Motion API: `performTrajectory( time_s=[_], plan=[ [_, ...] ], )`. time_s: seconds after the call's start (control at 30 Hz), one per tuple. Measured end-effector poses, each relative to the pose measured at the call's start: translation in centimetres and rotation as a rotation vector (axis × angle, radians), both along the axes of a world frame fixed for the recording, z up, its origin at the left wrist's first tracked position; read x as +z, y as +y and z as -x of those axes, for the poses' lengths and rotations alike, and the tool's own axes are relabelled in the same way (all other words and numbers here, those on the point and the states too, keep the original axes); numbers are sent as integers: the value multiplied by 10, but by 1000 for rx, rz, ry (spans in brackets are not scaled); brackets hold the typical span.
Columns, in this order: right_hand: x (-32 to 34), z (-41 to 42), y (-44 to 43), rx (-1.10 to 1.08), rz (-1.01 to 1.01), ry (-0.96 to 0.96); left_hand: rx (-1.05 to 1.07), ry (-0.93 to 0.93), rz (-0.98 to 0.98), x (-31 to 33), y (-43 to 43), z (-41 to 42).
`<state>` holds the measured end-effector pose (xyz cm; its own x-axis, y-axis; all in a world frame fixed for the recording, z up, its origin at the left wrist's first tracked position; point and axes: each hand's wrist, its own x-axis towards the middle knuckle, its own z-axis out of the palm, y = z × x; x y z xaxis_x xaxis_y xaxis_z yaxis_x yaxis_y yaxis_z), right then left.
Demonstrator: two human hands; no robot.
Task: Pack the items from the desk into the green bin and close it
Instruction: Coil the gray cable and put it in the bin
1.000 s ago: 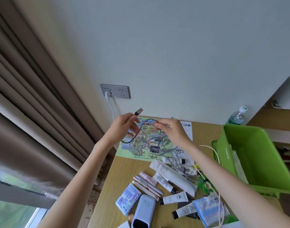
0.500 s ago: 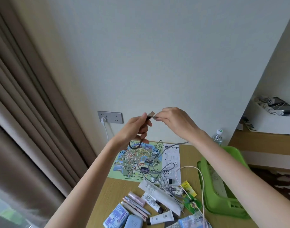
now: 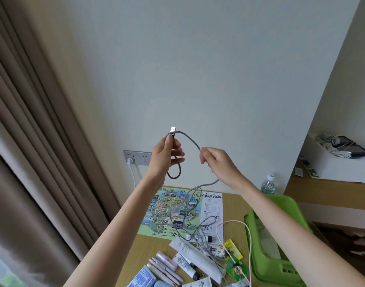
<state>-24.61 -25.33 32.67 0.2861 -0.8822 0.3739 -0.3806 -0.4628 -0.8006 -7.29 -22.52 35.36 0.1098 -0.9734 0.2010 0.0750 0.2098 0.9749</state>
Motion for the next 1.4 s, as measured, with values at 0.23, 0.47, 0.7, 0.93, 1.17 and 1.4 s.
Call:
performTrajectory(
  time_s=[0.23, 0.47, 0.7, 0.93, 1.17, 1.4],
  plan=[
    [-7, -20, 2, -43, 75, 72, -12, 103, 7, -4, -6, 23],
    [-9, -25, 0, 5, -18, 93, 7, 15, 1, -5, -9, 21],
    [0, -9, -8, 61, -163, -48, 79, 146, -63, -3, -21, -9],
    [19, 0, -18, 122, -205, -102, 98, 386, -122, -1, -26, -42],
    [11, -6, -28, 85, -55, -9, 202, 349, -144, 7, -28, -67],
    [17, -25, -19, 250, 81, 294, 151, -264, -106, 0, -17, -52]
  ],
)
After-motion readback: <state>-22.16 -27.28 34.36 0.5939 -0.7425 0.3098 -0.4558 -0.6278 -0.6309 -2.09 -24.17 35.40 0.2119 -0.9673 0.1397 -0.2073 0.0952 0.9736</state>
